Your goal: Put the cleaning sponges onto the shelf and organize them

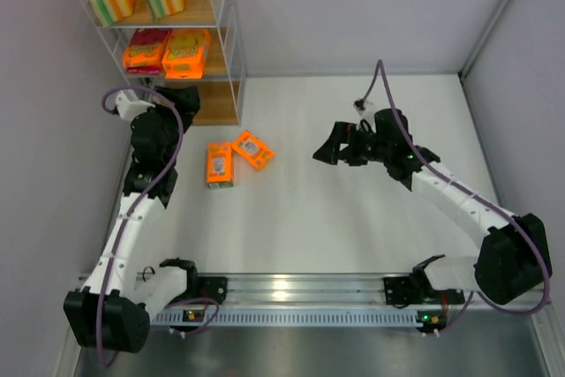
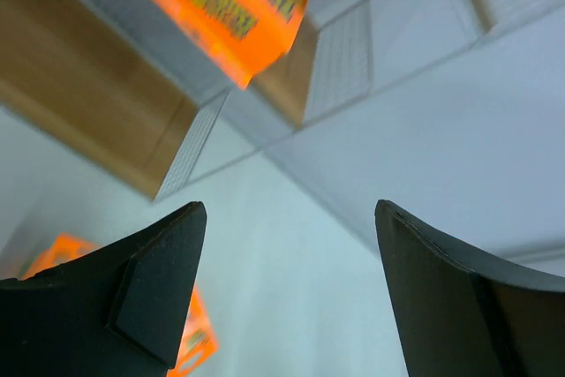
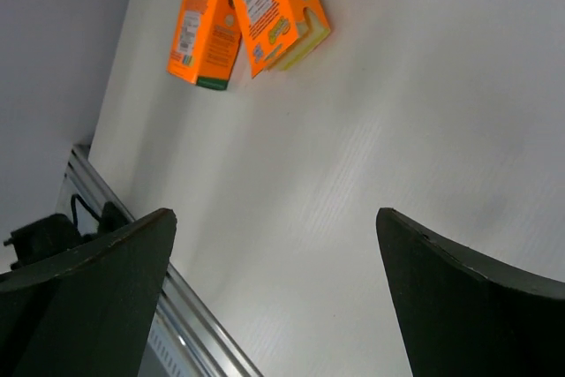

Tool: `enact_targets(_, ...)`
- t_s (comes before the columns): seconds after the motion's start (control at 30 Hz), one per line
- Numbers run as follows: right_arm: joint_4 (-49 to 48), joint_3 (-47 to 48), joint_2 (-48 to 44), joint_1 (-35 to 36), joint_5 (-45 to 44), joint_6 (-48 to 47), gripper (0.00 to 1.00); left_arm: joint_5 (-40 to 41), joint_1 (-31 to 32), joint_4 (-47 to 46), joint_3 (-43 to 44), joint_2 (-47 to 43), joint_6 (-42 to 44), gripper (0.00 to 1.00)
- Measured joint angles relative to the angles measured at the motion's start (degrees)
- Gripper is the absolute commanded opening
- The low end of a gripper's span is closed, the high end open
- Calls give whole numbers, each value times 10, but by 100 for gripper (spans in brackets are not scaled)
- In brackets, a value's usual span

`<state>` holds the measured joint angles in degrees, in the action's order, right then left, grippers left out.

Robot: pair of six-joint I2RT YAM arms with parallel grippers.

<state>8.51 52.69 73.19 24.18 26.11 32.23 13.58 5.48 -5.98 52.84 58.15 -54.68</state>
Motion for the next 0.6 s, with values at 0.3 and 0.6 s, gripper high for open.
enact_targets(0.3,-18,48,109,197,-160,-102,99,-137,2,245,-178,-76,85,84)
enact_targets(0.6,-139,78,252,188,-238,79,92,-109,3,292,-193,-79,136,85)
